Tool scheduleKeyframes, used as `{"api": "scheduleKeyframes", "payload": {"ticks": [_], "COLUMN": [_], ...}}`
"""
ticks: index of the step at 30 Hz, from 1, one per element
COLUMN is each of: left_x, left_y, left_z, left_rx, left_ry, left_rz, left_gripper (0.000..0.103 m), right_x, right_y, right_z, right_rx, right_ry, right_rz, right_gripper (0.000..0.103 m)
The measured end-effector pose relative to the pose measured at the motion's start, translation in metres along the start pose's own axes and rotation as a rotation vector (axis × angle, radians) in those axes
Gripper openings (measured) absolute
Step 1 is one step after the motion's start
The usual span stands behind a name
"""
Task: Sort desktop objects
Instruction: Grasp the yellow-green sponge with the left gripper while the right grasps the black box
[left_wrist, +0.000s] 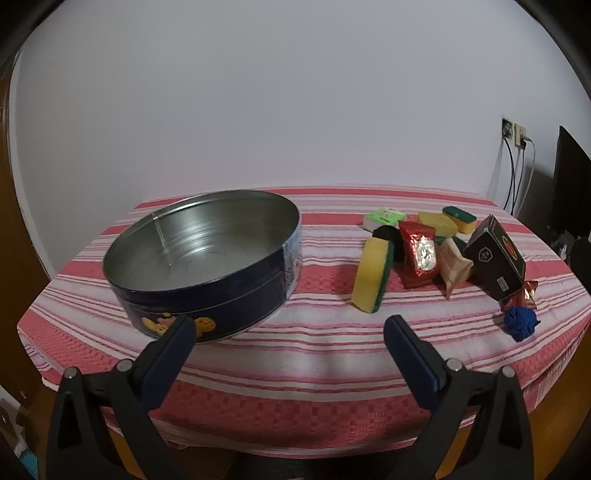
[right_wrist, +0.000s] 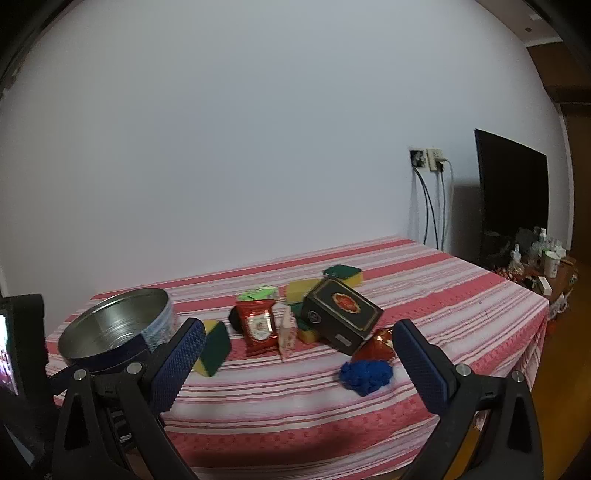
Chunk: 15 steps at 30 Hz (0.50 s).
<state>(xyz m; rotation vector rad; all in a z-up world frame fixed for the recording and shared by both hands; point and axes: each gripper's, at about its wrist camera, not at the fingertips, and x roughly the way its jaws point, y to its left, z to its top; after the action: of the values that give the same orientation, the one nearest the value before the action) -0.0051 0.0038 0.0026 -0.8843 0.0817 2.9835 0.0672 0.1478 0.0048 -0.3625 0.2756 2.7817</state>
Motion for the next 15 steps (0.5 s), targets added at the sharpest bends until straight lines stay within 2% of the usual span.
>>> {"api": "scheduleKeyframes", "payload": {"ticks": [5, 15], "left_x": [0.006, 0.027], "left_y": [-0.007, -0.022], "left_z": [-0.002, -0.002], "left_rx": [0.017, 0.054], "left_ry": [0.007, 0.035], "left_rz": [-0.026, -0.07], "left_gripper": [0.103, 0.103], "right_x": [0.006, 0.016], "right_y": [-0.012, -0.021], "right_z": [0.0, -0.002], "right_rx": [0.027, -0.022], "right_ry": [0.001, -0.012], "right_rz": [-0.014, -0.043], "right_gripper": [0.103, 0.103]}}
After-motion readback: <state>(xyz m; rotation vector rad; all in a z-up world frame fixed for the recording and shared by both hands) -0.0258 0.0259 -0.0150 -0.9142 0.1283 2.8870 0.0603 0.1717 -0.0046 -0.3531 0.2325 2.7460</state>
